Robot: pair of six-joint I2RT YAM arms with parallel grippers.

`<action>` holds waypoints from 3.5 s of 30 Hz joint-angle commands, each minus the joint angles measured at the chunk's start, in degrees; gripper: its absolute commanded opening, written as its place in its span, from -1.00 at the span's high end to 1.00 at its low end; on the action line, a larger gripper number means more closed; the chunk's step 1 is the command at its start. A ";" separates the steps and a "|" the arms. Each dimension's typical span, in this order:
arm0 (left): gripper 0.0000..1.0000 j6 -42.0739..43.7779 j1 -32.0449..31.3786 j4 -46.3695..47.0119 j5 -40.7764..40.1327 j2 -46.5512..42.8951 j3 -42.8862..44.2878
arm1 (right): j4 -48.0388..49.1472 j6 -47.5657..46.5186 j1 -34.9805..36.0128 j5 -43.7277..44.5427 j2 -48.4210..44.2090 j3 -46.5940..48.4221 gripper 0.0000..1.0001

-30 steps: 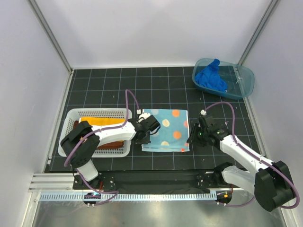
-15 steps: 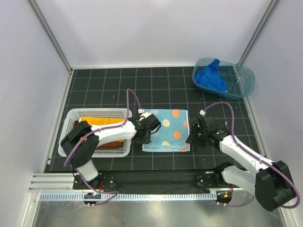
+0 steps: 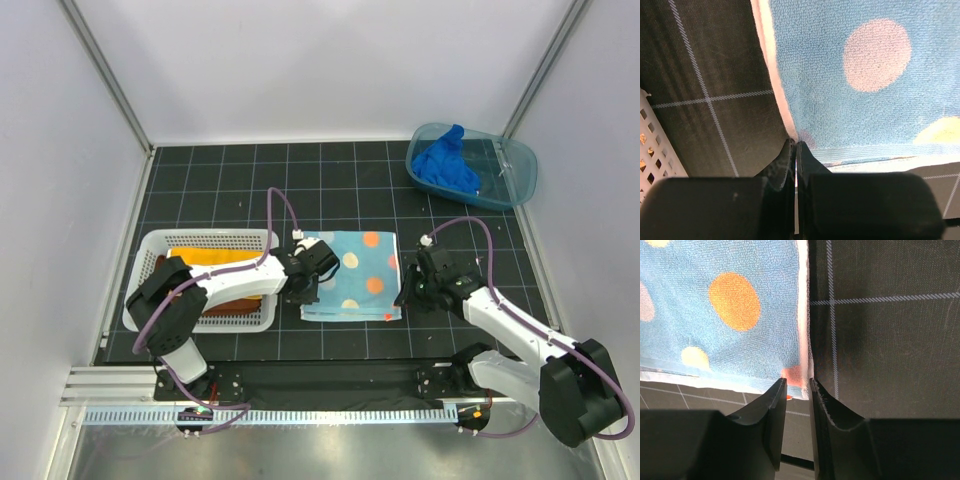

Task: Fold and stack the towels
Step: Fold the towel

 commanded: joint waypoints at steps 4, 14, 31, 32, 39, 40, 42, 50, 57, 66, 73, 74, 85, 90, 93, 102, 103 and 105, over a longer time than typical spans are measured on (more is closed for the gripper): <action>0.99 0.88 -0.05 -1.45 0.70 -2.80 2.69 | 2.15 0.73 0.74 0.67 -0.09 -0.32 0.46; 0.99 1.14 -0.23 -2.77 1.32 -3.42 3.30 | 1.54 0.73 0.74 0.76 -0.35 0.20 0.82; 1.00 1.06 -1.11 -7.25 0.53 -7.37 5.94 | -5.40 -0.23 0.74 1.81 -4.05 5.30 0.91; 1.00 0.97 -1.11 -7.25 0.53 -7.46 5.86 | -5.67 -0.32 0.74 2.16 -4.22 5.21 0.84; 1.00 1.06 -1.46 -6.72 0.88 -6.23 6.03 | -2.69 0.82 0.91 2.17 -2.82 1.96 0.35; 1.00 0.97 -1.55 -6.64 0.88 -6.14 6.03 | -2.07 1.17 0.91 2.17 -2.56 1.44 0.32; 1.00 0.88 -1.72 -6.46 0.96 -5.88 6.03 | -1.19 1.43 1.18 2.43 -1.68 1.00 0.27; 1.00 0.88 -1.90 -6.20 1.05 -5.35 5.94 | 1.18 2.14 1.44 2.96 0.17 -0.67 0.28; 1.00 0.79 -1.99 -5.93 1.23 -5.17 5.86 | 2.68 2.40 1.53 2.78 1.40 -1.73 0.28; 1.00 1.05 -1.90 -6.02 1.23 -5.44 5.94 | -0.13 2.23 1.53 3.31 -1.32 0.46 0.81; 1.00 1.05 -1.90 -6.72 0.88 -6.05 6.12 | -3.82 1.88 1.53 3.40 -4.48 3.27 0.95; 1.00 1.06 -1.90 -7.07 0.79 -6.40 6.12 | -4.78 1.87 1.53 3.40 -4.92 3.63 0.97; 1.00 0.44 -2.07 -8.13 0.88 -8.07 5.51 | -8.92 1.87 1.53 3.13 -8.97 6.18 0.98; 1.00 0.09 -2.42 -8.04 1.05 -7.99 5.07 | -9.54 1.96 1.62 2.96 -9.67 5.74 0.98; 1.00 -0.26 -2.86 -7.52 1.23 -7.37 4.45 | -8.66 2.49 1.70 2.08 -9.67 4.34 0.98; 1.00 -1.23 -3.13 -4.09 2.28 -5.18 1.81 | -6.64 3.72 2.58 1.82 -8.88 1.17 0.98; 1.00 -1.32 -3.04 -3.74 2.37 -5.00 1.55 | -6.46 3.81 2.84 1.82 -8.79 1.00 0.98; 0.99 -1.40 -3.13 -3.56 2.46 -4.48 1.37 | -6.46 3.90 2.93 1.99 -8.53 0.64 0.98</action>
